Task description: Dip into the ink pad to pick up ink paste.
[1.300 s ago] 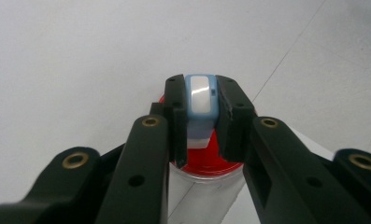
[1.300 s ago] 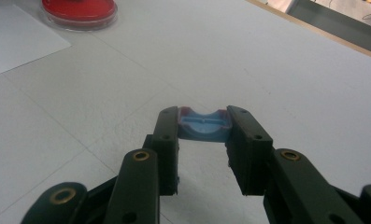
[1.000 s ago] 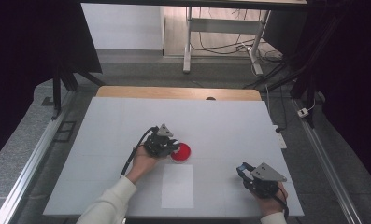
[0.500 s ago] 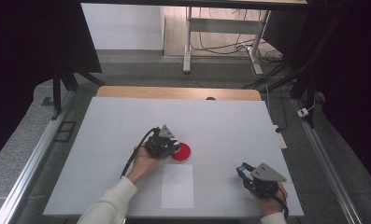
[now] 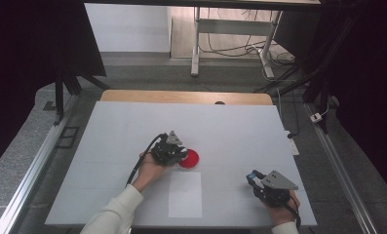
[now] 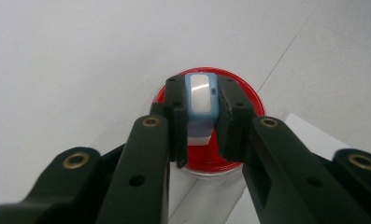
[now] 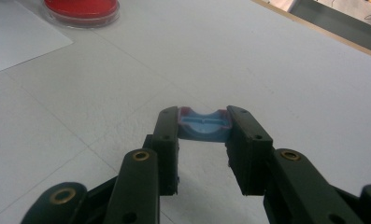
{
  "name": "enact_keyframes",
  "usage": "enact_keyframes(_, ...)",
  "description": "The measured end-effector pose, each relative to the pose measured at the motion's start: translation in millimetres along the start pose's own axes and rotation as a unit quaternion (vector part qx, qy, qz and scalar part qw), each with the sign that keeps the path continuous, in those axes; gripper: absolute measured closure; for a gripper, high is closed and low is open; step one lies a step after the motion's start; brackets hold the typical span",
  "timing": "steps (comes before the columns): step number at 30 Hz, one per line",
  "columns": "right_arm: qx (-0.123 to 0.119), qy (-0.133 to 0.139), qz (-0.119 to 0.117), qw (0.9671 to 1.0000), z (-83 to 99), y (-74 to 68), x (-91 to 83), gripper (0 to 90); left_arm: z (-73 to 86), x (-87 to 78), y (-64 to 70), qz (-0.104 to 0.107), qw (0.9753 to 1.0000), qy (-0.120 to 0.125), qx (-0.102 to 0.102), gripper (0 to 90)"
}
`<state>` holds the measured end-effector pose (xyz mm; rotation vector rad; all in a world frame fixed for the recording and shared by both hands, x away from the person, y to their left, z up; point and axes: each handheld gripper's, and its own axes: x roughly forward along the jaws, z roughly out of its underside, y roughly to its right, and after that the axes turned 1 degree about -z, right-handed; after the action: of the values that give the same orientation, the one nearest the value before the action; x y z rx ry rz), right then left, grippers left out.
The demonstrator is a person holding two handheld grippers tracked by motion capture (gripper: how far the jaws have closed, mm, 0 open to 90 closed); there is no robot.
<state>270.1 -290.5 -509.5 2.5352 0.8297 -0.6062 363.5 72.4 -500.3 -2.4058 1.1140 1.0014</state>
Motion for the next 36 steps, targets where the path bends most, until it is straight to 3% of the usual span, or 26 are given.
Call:
enact_keyframes(17, 0.001, 0.001, 0.000, 1.0000, 0.2, 1.0, -0.3, 65.1, -2.5, -5.3, 1.0, -0.007, 0.9999, 0.007, -0.007, 75.7)
enact_keyframes(26, 0.001, 0.002, 0.001, 1.0000, -0.2, 0.2, 0.0, 65.1, -7.9, -20.4, 2.3, 0.012, 0.9990, 0.041, -0.014, 75.6)
enact_keyframes(36, 0.000, 0.001, 0.001, 1.0000, -0.2, 0.0, -0.1, 65.1, -8.6, -19.0, 4.8, 0.019, 0.9991, 0.036, -0.009, 75.6)
